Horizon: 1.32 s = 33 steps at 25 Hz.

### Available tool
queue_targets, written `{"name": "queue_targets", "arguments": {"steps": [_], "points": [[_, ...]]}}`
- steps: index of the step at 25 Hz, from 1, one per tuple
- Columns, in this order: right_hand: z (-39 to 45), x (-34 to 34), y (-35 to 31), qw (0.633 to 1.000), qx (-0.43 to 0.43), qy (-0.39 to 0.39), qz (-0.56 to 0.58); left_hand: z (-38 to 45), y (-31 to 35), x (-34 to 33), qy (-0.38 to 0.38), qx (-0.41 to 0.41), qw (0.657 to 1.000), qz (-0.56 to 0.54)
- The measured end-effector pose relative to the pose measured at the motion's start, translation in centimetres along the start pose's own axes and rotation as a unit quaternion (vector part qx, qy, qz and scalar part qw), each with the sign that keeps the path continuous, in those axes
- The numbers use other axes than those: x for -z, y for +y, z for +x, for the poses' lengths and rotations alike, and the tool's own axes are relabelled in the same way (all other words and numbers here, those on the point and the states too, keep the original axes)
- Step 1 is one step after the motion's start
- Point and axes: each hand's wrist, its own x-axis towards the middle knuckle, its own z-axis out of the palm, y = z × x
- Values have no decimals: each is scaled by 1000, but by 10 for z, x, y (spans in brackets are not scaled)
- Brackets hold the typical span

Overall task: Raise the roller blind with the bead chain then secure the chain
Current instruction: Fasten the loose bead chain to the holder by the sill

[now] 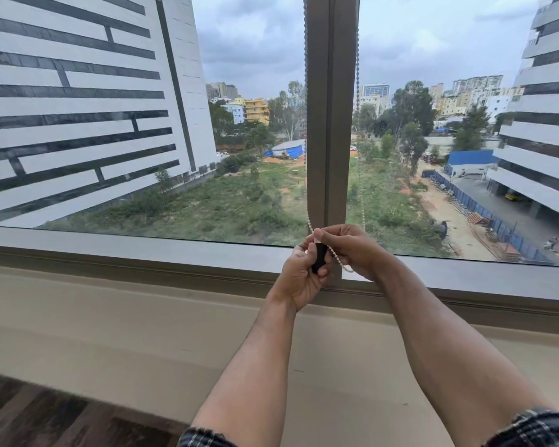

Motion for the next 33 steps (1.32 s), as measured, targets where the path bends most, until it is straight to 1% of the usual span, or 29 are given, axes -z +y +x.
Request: {"name": "queue_targets", "arguments": {"steps": [2,4,5,7,9,10,12,13,14,16,18,21,23,25,28,33], "points": [[0,2,0,1000,13,0,8,0,2,4,6,6,1000,26],[-2,0,0,999,29,15,27,2,1,2,38,-10,993,109],[-3,-1,1,998,36,27,38,5,-1,0,65,-27,984,166],[-3,-7,1,995,43,70,54,8,-6,-4,112,-72,957,259],[-1,-11,4,991,41,126,27,8,-9,-6,141,-108,929,324],[-1,-12,6,989,38,140,15,8,-10,-6,153,-120,914,356],[-2,-11,8,991,32,126,34,5,-12,-5,169,-138,881,419],[-2,-9,8,992,34,114,36,3,-13,-6,170,-146,869,440],[-2,-6,8,994,35,105,23,2,-14,-8,169,-154,865,447],[-2,-2,5,996,34,86,-1,2,-16,-11,171,-163,871,431],[1,3,7,997,22,78,-14,6,-17,-11,174,-152,888,399],[2,8,9,997,6,79,12,9,-13,-10,186,-132,908,352],[2,11,11,997,6,71,31,8,-9,-10,174,-127,930,296],[2,13,9,999,12,48,17,6,-5,-8,163,-123,943,262],[1,17,3,999,34,28,-23,4,0,-4,149,-117,946,264],[2,26,-3,994,83,37,-53,2,9,1,140,-120,933,308]]}}
